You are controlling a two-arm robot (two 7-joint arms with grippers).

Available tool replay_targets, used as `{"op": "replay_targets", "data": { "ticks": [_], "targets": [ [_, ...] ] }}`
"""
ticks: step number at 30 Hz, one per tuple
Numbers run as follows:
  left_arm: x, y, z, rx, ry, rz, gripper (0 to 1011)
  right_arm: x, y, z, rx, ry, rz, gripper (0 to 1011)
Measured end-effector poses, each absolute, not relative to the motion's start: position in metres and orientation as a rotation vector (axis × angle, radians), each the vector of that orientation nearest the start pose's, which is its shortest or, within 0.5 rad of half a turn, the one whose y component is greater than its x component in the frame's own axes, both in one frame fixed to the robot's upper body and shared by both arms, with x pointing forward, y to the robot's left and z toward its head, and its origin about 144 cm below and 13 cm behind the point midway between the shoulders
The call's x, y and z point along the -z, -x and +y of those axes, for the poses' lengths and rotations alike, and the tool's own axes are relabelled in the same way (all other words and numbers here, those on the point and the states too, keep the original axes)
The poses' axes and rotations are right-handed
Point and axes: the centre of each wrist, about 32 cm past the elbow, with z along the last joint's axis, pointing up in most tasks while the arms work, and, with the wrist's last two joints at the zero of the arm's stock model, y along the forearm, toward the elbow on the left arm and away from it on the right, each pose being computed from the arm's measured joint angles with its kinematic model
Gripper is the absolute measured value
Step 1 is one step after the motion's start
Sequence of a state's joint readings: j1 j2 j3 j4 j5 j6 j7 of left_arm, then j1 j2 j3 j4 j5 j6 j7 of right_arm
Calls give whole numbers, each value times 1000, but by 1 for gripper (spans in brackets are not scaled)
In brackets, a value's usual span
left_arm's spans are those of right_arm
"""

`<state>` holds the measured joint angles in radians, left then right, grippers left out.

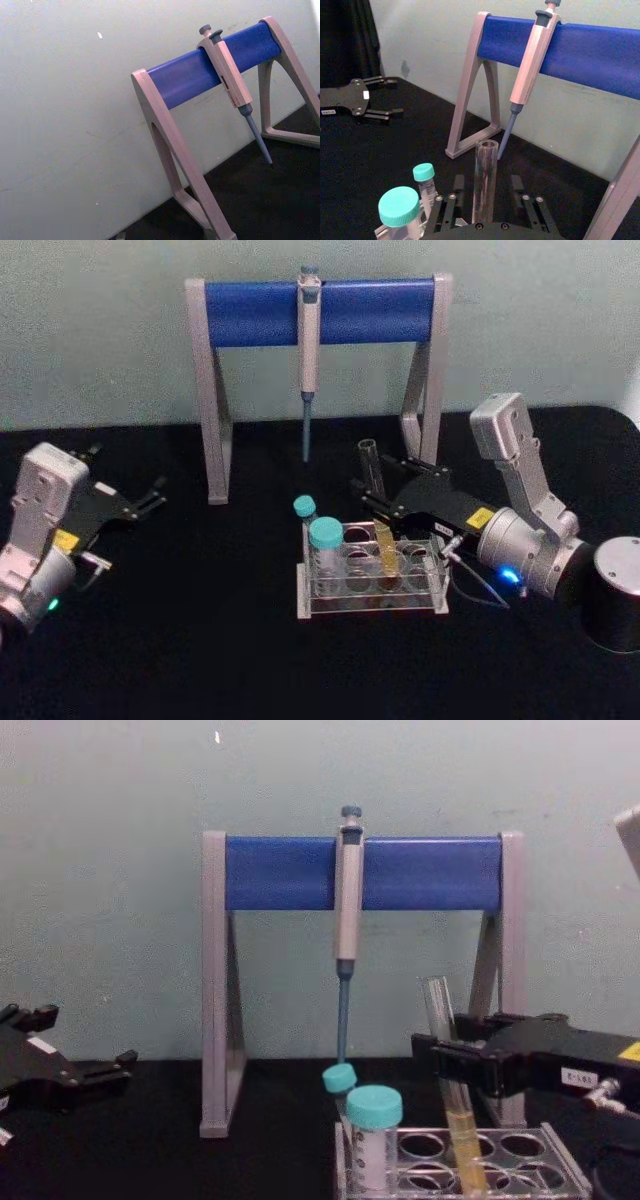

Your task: Pick up the test tube from the test tube rack, shake it, then place it back into the test tube rack.

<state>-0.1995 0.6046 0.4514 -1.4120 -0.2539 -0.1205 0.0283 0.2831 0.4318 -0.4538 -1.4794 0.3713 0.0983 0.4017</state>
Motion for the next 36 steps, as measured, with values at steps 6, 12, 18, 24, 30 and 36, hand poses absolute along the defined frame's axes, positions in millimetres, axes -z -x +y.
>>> {"op": "replay_targets", "data": {
  "ticks": [6, 12, 18, 24, 30, 36],
  "targets": [
    [-1140, -489, 310, -1248, -304, -285, 1002, -1179, -513, -235, 807, 172, -19, 412],
    [-1140, -489, 310, -1248, -304, -285, 1001, -1179, -513, -235, 807, 171, -18, 229],
    [-1140, -489, 310, -1248, -304, -285, 1001, -1181, -511, -239, 805, 119, -25, 229],
    [-1140, -489, 310, -1248, -304, -285, 1002, -1190, -508, -245, 805, 25, -13, 229],
    [-1140, -489, 310, -1248, -304, -285, 1002, -1197, -504, -251, 818, -84, -57, 229],
    [-1140, -489, 310, -1248, -304, -285, 1001, -1197, -502, -256, 829, -201, -146, 229]
  ]
}}
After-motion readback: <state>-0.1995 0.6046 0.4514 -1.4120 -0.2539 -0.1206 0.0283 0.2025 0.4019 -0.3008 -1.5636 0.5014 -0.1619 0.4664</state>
